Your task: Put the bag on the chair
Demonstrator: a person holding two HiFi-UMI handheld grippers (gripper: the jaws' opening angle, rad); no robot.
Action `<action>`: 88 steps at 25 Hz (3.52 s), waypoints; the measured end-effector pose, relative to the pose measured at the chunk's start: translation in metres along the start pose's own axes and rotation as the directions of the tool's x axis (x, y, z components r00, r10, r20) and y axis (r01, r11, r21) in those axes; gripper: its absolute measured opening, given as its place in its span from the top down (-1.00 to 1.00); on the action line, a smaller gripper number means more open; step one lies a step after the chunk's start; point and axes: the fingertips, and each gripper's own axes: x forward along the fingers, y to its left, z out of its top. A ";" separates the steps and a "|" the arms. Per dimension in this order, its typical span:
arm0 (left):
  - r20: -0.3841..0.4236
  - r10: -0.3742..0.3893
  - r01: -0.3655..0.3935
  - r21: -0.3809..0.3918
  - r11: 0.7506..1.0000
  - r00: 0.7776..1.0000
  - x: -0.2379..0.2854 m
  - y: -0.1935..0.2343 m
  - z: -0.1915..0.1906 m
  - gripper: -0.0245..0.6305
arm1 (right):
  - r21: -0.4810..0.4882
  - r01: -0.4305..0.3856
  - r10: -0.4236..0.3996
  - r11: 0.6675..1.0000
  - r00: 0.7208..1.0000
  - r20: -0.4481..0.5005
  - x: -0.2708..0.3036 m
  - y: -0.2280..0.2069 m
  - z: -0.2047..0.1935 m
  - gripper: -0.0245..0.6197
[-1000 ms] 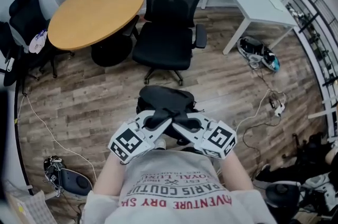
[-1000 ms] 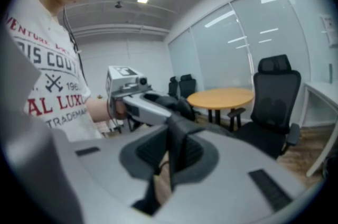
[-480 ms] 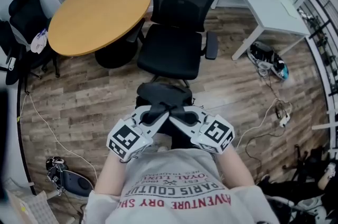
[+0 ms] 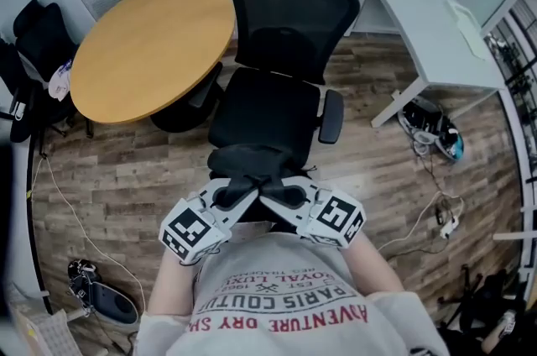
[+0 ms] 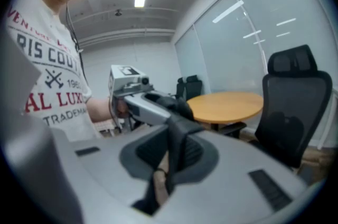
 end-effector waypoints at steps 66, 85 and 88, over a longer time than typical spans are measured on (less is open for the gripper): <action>-0.127 -0.228 0.205 -0.174 0.963 0.965 0.312 0.430 0.032 0.83 | 0.443 0.499 -0.493 0.745 0.859 -0.137 0.085 -0.527 0.011 0.78; -0.262 -0.116 0.054 -0.234 0.971 0.958 0.347 0.441 -0.058 0.73 | 0.418 0.683 -0.581 0.598 0.730 -0.361 0.092 -0.552 -0.078 0.68; -0.264 -0.093 0.021 -0.262 0.965 0.960 0.349 0.448 -0.066 0.54 | 0.427 0.717 -0.605 0.551 0.695 -0.388 0.086 -0.559 -0.086 0.42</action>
